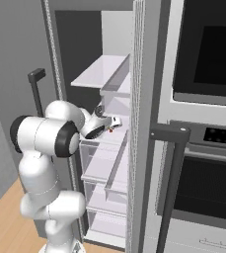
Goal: Place one avocado and one chicken drumstick in each tupperware on the nearby counter, to pack two identical lunches.
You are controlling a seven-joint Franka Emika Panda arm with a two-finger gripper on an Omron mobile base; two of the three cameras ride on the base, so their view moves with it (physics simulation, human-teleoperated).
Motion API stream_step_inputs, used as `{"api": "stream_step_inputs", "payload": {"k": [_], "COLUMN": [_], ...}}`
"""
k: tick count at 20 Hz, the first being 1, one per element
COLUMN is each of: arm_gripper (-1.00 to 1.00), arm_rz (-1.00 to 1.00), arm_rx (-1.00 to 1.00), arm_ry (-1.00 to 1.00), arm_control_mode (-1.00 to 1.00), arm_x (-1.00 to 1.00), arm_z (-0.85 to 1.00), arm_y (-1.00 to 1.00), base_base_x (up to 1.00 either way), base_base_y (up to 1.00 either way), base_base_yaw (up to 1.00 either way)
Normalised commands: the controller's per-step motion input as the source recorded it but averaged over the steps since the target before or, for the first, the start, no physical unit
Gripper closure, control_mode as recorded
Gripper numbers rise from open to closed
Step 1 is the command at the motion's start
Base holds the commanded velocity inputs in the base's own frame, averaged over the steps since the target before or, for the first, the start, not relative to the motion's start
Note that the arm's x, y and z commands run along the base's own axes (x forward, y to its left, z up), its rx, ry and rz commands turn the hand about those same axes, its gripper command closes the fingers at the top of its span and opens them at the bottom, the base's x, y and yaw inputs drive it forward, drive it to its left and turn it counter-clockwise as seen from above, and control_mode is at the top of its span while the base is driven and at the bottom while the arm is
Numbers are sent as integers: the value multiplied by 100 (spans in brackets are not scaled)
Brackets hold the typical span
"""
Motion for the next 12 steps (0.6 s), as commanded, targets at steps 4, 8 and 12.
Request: {"api": "stream_step_inputs", "payload": {"k": [4, 8, 12], "arm_gripper": [-100, 100, 100], "arm_rz": [0, 0, 1], "arm_rx": [0, 0, 0], "arm_ry": [0, 0, 0], "arm_control_mode": [-100, -100, -100], "arm_x": [47, 40, 41], "arm_z": [-16, -26, -33], "arm_y": [0, -2, -6], "base_base_x": [0, 0, 0], "base_base_y": [0, 0, 0], "base_base_yaw": [0, 0, 0]}}
